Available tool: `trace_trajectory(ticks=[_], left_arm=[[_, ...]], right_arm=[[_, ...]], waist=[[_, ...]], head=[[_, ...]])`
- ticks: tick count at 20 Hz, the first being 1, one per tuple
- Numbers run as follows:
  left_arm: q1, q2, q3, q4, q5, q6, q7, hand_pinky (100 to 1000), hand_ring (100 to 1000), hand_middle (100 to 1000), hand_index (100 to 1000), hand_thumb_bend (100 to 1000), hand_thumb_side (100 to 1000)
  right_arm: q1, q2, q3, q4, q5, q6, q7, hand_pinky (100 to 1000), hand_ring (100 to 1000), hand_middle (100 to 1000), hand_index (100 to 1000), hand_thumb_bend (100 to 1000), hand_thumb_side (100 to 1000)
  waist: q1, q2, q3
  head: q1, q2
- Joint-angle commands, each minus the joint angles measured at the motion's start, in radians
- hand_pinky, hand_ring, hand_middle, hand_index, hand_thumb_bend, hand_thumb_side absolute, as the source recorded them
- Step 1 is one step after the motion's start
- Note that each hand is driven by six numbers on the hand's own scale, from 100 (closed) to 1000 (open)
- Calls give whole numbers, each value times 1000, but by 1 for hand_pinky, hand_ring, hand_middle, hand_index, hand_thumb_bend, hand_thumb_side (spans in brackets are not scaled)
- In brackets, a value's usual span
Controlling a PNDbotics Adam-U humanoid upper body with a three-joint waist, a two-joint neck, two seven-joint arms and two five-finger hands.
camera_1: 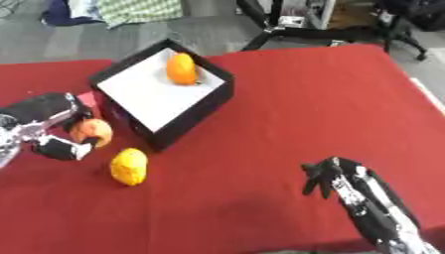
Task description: Pick up objects on the table and place them in the box.
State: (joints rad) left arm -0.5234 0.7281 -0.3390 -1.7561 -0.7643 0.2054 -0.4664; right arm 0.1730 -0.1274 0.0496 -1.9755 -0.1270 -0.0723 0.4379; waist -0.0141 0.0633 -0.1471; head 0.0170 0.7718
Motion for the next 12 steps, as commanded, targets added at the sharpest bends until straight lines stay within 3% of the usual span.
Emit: trace_trajectory(ticks=[1, 5, 9, 12], left_arm=[[-76, 51, 40, -56, 17, 39, 8, 699, 468, 435, 621, 100, 212], [-199, -2, 1, 53, -32, 70, -17, 706, 486, 458, 647, 100, 202], [-313, -130, -51, 279, -148, 64, -9, 723, 508, 481, 667, 100, 195], [-360, -229, -48, 473, -251, 55, 36, 721, 514, 491, 679, 100, 200]], right_arm=[[0, -15, 1, -24, 6, 0, 1, 894, 467, 264, 566, 100, 647], [3, -15, 4, -23, 6, 2, 2, 894, 467, 264, 566, 100, 664], [-1, -12, 10, -22, 4, 4, 6, 894, 467, 265, 566, 100, 666], [-8, -9, 16, -21, -3, 5, 12, 894, 466, 265, 566, 100, 652]], waist=[[12, -14, 0], [9, -16, -4], [3, -14, -14], [-2, -13, -26]], head=[[-2, -2], [-1, -2], [-10, -2], [-3, -2]])
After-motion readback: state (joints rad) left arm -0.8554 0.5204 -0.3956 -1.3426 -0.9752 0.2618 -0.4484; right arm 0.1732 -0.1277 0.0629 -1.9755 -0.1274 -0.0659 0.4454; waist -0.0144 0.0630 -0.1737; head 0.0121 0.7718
